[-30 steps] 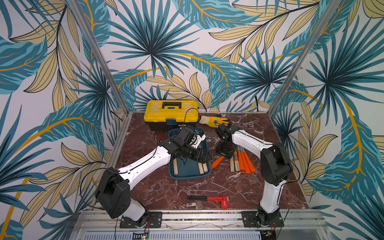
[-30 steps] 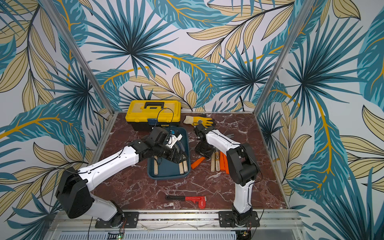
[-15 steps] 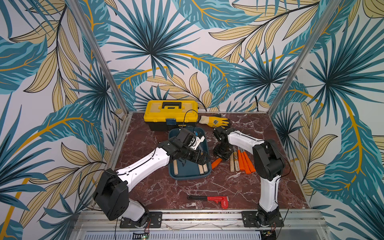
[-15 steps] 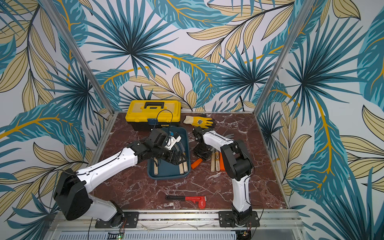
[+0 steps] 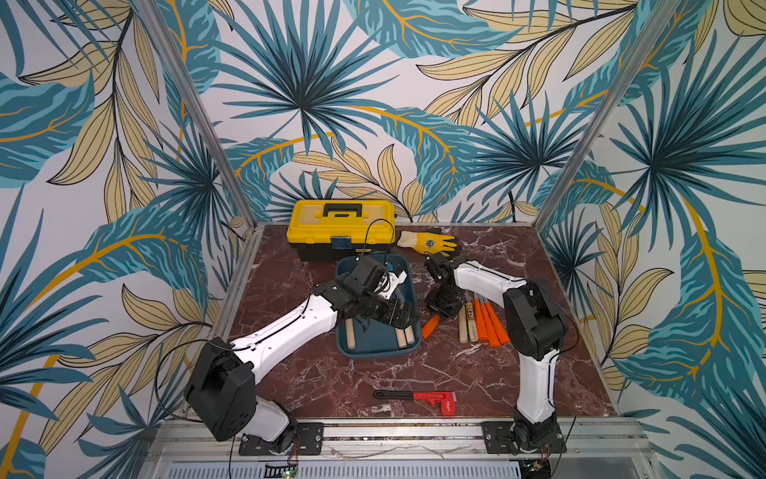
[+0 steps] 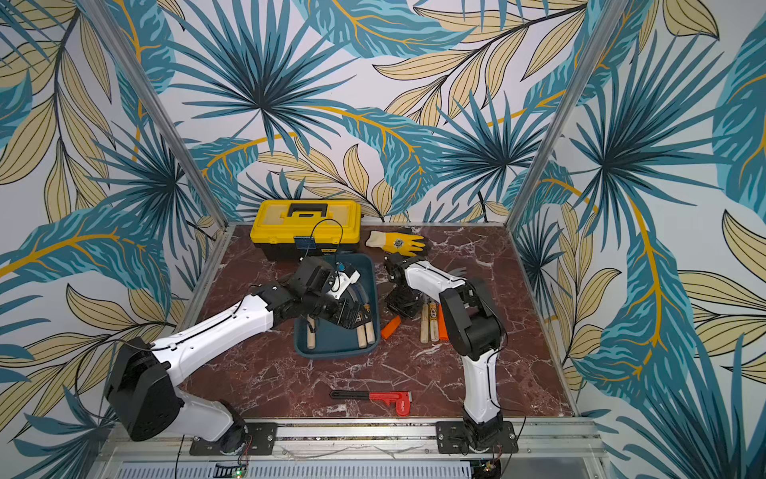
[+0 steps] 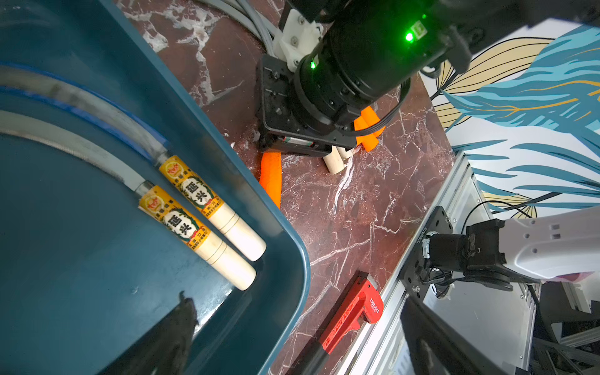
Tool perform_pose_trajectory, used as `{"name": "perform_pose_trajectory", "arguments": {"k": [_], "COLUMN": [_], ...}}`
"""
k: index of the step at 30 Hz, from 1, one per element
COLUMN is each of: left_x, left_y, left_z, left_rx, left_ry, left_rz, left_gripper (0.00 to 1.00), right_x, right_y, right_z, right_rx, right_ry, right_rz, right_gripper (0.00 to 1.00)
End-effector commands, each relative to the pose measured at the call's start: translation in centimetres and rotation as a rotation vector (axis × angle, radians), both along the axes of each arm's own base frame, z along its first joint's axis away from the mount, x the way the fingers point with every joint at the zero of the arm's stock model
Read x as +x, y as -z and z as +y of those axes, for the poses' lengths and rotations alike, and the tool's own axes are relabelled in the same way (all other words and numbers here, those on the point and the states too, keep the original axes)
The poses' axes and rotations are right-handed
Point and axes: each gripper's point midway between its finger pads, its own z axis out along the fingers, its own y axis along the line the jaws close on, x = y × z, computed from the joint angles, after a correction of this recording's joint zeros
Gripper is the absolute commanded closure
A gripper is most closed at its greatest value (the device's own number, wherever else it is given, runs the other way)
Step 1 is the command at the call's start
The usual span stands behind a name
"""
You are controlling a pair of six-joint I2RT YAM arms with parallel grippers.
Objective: Put small sickles into storage boxes
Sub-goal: Pick up the sickle at the center of the board.
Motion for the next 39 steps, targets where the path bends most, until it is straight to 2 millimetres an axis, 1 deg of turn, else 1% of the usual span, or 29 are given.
{"name": "perform_pose_trajectory", "arguments": {"k": [1, 10, 18, 23, 29, 39], "left_x": [-0.1, -0.1, 0.3, 0.5, 0.7, 0.7], "left_y": [-0.5, -0.6, -0.5, -0.6, -0.9, -3.1], "left_z": [0.6, 0.6, 0.6, 0.6, 0.7, 1.8], "left_rx": [-0.004, -0.003, 0.005, 0.004, 0.006, -0.013], "left_ry": [-0.012, -0.017, -0.026, -0.03, -0.036, -0.076], "left_rz": [-0.018, -0.021, -0.026, -0.035, -0.051, -0.098], "left_gripper": [0.01, 0.01, 0.01, 0.0, 0.01, 0.01], "right_x": [-1.3, -2.5, -3.7, -4.0, -4.0, -3.4], "right_y": [0.6, -2.0, -3.5, -4.6, -5.9, -8.8], "right_z": [-1.6, -2.5, -2.8, -3.1, -3.0, -2.3], "right_rx": [-0.063, -0.055, -0.039, -0.049, -0.046, -0.053], "right_ry": [-0.065, -0.26, -0.454, -0.545, -0.58, -0.597], "right_rz": [0.025, -0.065, -0.121, -0.146, -0.16, -0.191], "right_gripper": [0.91, 0.92, 0.92, 0.92, 0.92, 0.92]}}
